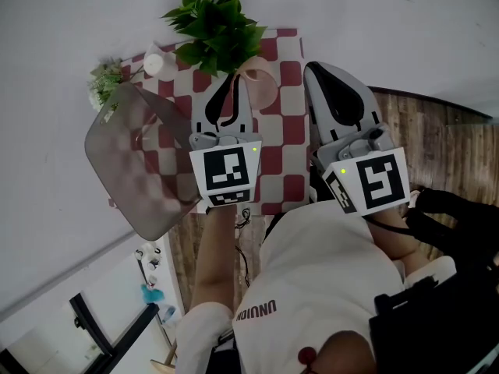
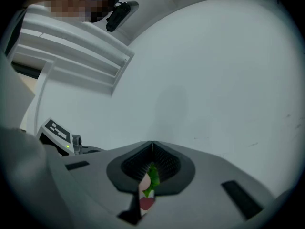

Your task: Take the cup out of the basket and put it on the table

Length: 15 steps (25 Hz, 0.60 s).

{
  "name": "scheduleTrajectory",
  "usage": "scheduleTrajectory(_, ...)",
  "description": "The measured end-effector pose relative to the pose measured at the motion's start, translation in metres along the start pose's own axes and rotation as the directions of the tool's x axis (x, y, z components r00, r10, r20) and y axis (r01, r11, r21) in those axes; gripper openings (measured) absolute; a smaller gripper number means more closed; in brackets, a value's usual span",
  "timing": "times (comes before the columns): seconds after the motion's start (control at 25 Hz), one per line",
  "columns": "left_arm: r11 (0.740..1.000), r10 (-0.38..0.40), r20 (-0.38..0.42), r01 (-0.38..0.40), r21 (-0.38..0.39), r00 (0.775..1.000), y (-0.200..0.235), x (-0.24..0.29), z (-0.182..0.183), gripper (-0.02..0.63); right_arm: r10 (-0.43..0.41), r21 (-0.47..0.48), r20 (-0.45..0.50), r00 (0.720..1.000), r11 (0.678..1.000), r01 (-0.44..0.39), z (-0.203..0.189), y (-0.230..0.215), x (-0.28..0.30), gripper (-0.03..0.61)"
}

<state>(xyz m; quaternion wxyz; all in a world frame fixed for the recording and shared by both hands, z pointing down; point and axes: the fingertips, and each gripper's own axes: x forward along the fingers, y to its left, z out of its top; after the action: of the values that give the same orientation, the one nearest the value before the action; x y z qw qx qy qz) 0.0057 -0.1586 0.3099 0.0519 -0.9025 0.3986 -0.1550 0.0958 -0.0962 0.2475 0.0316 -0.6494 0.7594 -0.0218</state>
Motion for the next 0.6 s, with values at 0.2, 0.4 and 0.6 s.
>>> scheduleTrajectory(0.2, 1.0, -0.006, -0.015, 0.006, -0.02, 1.0, -0.005, 0.006, -0.006, 0.034, -0.012, 0.001, -0.008, 1.0, 1.0, 0.012, -0.002, -0.006, -0.001, 0.018)
scheduleTrajectory(0.4, 1.0, -0.007, -0.037, 0.006, -0.028, 0.999, -0.011, 0.013, -0.014, 0.034, -0.014, 0.003, -0.014, 1.0, 1.0, 0.015, -0.004, -0.009, 0.0, 0.018)
scheduleTrajectory(0.6, 0.999, -0.012, -0.067, 0.009, -0.049, 0.998, -0.015, 0.017, -0.026, 0.033, -0.019, 0.005, -0.02, 1.0, 1.0, 0.019, -0.005, -0.012, 0.001, 0.018)
